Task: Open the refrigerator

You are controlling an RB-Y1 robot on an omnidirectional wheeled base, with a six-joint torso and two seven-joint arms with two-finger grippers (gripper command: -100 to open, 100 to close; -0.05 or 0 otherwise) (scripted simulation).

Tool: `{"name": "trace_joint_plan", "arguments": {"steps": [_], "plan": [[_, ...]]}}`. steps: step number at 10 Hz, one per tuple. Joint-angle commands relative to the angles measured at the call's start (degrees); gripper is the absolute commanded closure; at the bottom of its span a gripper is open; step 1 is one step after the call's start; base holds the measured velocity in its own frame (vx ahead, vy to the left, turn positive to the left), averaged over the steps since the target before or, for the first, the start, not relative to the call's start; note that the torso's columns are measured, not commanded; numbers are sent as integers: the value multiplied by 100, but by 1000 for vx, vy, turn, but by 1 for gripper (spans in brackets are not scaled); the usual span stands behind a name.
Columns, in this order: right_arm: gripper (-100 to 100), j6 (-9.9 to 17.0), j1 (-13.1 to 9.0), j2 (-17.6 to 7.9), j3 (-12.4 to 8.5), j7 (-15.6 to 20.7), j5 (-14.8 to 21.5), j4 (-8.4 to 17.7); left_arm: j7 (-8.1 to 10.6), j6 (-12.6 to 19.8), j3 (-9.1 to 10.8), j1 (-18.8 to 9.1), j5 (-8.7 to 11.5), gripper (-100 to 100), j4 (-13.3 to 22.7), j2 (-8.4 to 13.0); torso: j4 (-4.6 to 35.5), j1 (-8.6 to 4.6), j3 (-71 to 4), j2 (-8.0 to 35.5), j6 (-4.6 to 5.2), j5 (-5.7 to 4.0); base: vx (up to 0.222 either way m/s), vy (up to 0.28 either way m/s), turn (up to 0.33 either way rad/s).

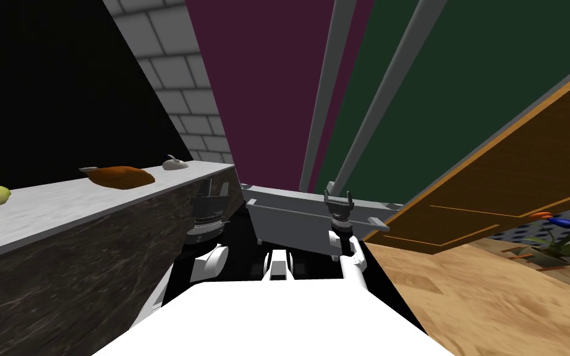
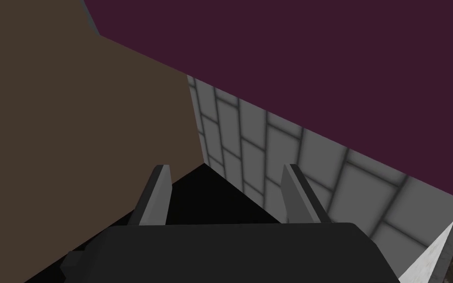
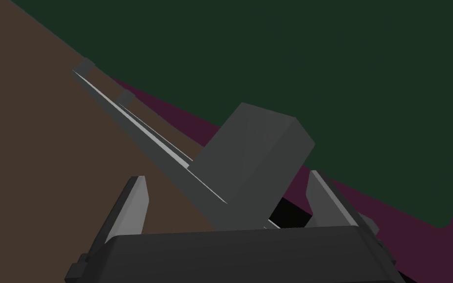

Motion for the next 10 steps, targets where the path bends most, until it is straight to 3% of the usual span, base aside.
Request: {"name": "trace_joint_plan", "arguments": {"steps": [1,3,4,5,6,10], "plan": [[100,-273,148,84,12,121,-8,128,0,0,0,0,0,0,0,0,5,-7,2,4,7,0,11,-39,29],[100,-508,289,165,27,224,-11,225,0,0,0,0,0,0,0,0,-7,-6,-3,-7,-3,-6,1,-39,21],[100,-457,220,119,4,193,-26,239,0,0,0,0,0,0,0,0,-10,3,-7,-15,-8,-4,-4,-15,8],[100,-483,148,-3,141,-74,-20,251,0,0,0,0,0,0,0,0,-7,8,-11,-17,-3,0,-128,-98,38],[100,-483,148,-3,141,-74,-20,251,0,0,1,-1,0,0,0,1,8,-14,10,24,-5,0,-180,-113,78],[100,-471,-8,-252,407,-632,-11,264,0,1,1,-2,0,0,1,1,52,-24,30,64,28,12,-183,-99,40]]}}
